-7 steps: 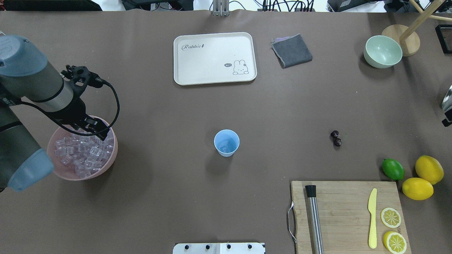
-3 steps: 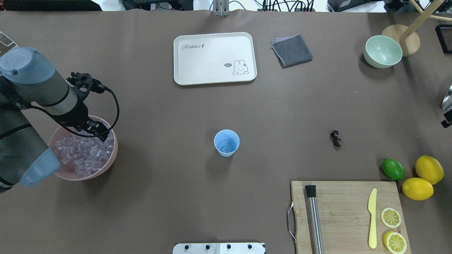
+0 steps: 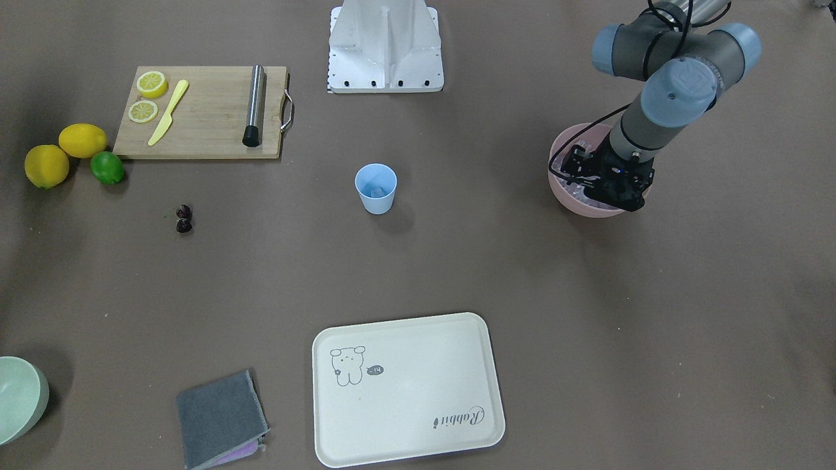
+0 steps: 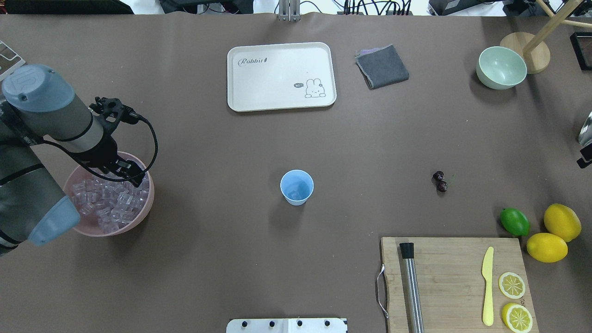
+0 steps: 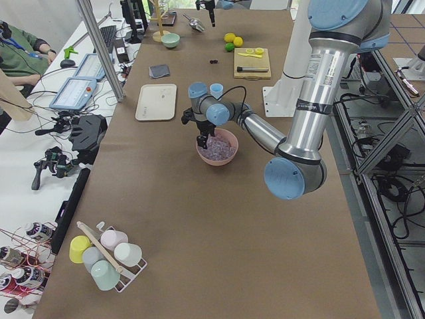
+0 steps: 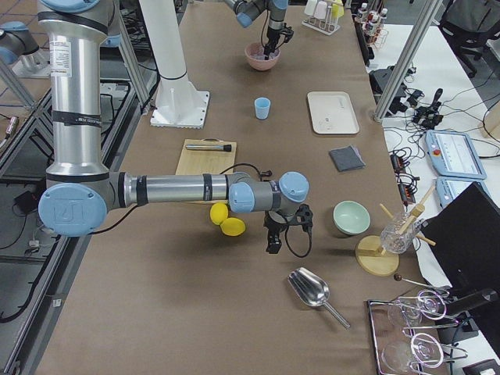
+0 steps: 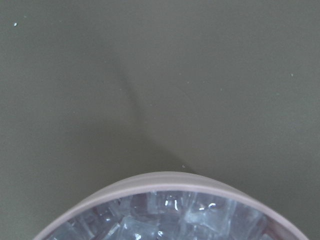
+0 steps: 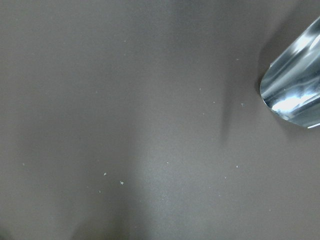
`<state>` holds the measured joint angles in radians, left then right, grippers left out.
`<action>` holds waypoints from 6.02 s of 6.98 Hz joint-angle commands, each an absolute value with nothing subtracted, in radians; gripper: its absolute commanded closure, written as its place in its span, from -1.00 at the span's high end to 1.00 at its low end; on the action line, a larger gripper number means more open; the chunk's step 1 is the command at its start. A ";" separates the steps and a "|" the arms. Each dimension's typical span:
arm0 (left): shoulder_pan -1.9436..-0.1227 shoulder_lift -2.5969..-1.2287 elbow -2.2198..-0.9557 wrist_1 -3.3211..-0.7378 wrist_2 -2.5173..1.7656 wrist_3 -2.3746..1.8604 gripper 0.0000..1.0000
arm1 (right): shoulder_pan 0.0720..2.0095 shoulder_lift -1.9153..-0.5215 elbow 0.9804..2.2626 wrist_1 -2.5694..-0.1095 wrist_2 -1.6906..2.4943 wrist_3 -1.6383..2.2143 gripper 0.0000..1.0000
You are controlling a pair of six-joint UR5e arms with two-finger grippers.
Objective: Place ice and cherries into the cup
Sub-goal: 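Lower the left gripper into the ice and grasp another cube, then carry the ice cube over the light-blue cup with the left gripper, then open the left gripper to release the cube into the cup, then move the left gripper back over the pink ice bowl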
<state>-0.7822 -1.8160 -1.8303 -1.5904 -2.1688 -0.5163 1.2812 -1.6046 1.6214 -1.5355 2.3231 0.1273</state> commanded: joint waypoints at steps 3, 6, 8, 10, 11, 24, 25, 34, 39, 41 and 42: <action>-0.761 -1.819 -1.824 -1.591 -2.169 -0.531 0.68 | 1.276 -1.605 1.621 -1.536 2.324 0.129 1.00; -0.758 -1.828 -1.825 -1.591 -2.171 -0.529 0.15 | 1.270 -1.605 1.621 -1.536 2.324 0.129 1.00; -0.758 -1.829 -1.833 -1.591 -2.171 -0.528 -0.31 | 1.270 -1.605 1.623 -1.536 2.324 0.129 1.00; -0.758 -1.827 -1.844 -1.591 -2.171 -0.522 -0.71 | 1.269 -1.603 1.623 -1.536 2.324 0.129 1.00; -0.758 -1.824 -1.854 -1.588 -2.171 -0.520 -0.81 | 1.270 -1.603 1.623 -1.536 2.325 0.129 1.00; -0.693 -2.178 -1.712 -1.810 -2.294 -1.481 -1.00 | 1.270 -1.598 1.632 -1.536 2.341 0.149 1.00; -0.614 -2.213 -1.703 -1.816 -2.217 -1.552 -1.00 | 1.270 -1.597 1.632 -1.536 2.341 0.149 1.00; -0.535 -2.344 -1.548 -1.876 -2.203 -1.629 0.94 | 1.270 -1.597 1.655 -1.534 2.339 0.156 1.00; -0.665 -2.234 -1.577 -1.842 -2.207 -1.524 0.94 | 1.270 -1.598 1.652 -1.535 2.339 0.158 1.00; -0.773 -2.157 -1.731 -1.534 -2.209 -1.156 0.94 | 1.270 -1.598 1.652 -1.536 2.341 0.158 1.00; -0.820 -2.157 -1.787 -1.358 -2.207 -0.961 0.94 | 1.269 -1.598 1.649 -1.536 2.341 0.163 1.00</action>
<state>-0.7593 -2.1724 -1.7105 -1.5637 -2.2081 -1.1920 1.2698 -1.5983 1.6516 -1.5355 2.3407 0.1591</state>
